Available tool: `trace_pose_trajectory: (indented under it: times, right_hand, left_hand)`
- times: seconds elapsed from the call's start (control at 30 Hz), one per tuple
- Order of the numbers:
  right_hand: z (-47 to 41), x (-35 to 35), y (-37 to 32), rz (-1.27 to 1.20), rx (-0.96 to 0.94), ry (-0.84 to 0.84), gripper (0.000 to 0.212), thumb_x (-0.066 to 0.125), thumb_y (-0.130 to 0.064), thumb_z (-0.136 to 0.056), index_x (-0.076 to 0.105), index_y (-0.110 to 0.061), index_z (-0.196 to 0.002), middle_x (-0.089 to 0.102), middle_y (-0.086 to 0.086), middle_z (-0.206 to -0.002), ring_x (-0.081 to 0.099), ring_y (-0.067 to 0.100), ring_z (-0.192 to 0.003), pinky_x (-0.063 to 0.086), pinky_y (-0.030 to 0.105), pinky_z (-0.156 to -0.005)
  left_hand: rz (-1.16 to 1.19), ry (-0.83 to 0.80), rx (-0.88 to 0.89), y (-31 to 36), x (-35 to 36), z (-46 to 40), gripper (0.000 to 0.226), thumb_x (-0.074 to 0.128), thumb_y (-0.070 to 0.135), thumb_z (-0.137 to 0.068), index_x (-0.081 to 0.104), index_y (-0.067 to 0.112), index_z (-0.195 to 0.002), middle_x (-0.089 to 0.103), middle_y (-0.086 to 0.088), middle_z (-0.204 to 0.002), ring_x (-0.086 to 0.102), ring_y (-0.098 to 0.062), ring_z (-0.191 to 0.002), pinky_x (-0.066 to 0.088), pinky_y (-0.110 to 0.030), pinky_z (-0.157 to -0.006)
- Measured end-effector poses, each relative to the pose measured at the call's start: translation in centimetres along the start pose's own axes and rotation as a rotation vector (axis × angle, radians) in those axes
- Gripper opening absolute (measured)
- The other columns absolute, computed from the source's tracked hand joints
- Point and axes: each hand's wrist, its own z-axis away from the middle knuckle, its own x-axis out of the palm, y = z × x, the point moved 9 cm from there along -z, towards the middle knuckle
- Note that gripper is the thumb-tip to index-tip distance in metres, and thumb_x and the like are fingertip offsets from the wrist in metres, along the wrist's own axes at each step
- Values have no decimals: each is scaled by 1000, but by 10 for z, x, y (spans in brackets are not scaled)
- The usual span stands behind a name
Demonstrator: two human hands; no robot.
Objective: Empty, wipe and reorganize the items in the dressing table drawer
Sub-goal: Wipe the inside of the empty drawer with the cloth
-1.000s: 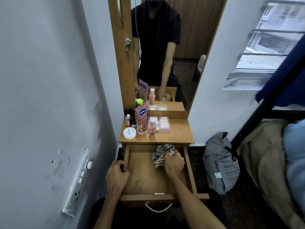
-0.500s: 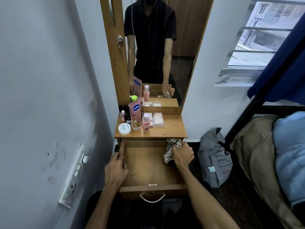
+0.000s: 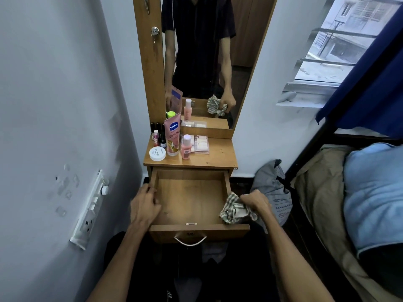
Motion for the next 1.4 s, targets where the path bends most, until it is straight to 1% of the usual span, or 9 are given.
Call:
trace_pose_trajectory:
  times: [0.17, 0.37, 0.53, 0.73, 0.83, 1.07, 1.2, 1.3, 1.4]
  right_hand:
    - [22, 6, 6, 132, -209, -10, 28, 69, -49, -71, 63, -22, -73, 71, 5, -86, 69, 29, -88, 46, 31, -69]
    - [55, 12, -10, 217, -432, 76, 24, 60, -28, -79, 52, -24, -102, 68, 6, -105, 64, 33, -98, 45, 37, -72]
    - [77, 15, -14, 340, -632, 140, 55, 52, -22, -81, 55, -34, -135, 68, -3, -118, 62, 27, -107, 53, 39, -81]
    - [111, 40, -30, 433, -744, 72, 70, 51, -60, -72, 53, -34, -137, 54, -7, -125, 44, 20, -115, 49, 34, -88]
    - [123, 60, -59, 405, -831, 60, 59, 67, -44, -77, 55, -32, -133, 58, -6, -122, 46, 20, -115, 47, 32, -87]
    - [139, 92, -119, 326, -960, -67, 43, 73, -21, -77, 68, -27, -119, 70, -3, -111, 60, 18, -105, 50, 28, -87]
    - [157, 110, -145, 171, -1022, -119, 32, 75, -22, -82, 73, -28, -113, 73, -9, -111, 62, 5, -98, 45, 11, -83]
    - [171, 137, -169, 121, -1043, -105, 21, 72, -29, -76, 74, -26, -96, 74, -6, -93, 65, 13, -83, 55, 36, -85]
    - [198, 159, -194, 107, -1106, -42, 25, 57, -36, -74, 70, -25, -91, 74, -3, -87, 64, 20, -77, 48, 35, -89]
  left_hand:
    - [-7, 9, -3, 4, -3, 1, 25, 67, 12, -80, 71, 8, -104, 62, -7, -117, 63, -21, -97, 55, -34, -75]
    - [22, 16, -17, 4, -5, 4, 23, 66, 13, -82, 71, 10, -104, 62, -4, -114, 61, -18, -96, 55, -34, -78]
    - [132, 52, -75, -3, -11, 5, 15, 66, 13, -82, 72, 12, -96, 63, 1, -106, 62, -20, -90, 51, -34, -77]
    - [327, 103, -198, -17, -18, 6, 16, 68, 8, -77, 71, 19, -89, 66, 7, -100, 57, -12, -84, 48, -32, -78]
    - [357, 107, -204, -16, -19, 7, 18, 67, 7, -77, 71, 19, -90, 66, 7, -101, 56, -11, -84, 45, -30, -77]
    - [415, 114, -222, -21, -18, 6, 22, 69, 5, -77, 72, 20, -92, 67, 7, -102, 57, -10, -86, 46, -29, -77]
    - [482, 127, -278, -31, -13, 3, 23, 67, 7, -78, 76, 20, -95, 69, 9, -101, 59, -11, -87, 47, -29, -76]
    - [546, 126, -311, -33, -11, 3, 21, 65, 11, -81, 77, 22, -95, 69, 10, -99, 62, -11, -88, 47, -29, -77]
    - [668, 84, -392, -52, 5, 0, 26, 61, 8, -82, 78, 28, -85, 73, 8, -96, 66, -15, -91, 51, -31, -81]
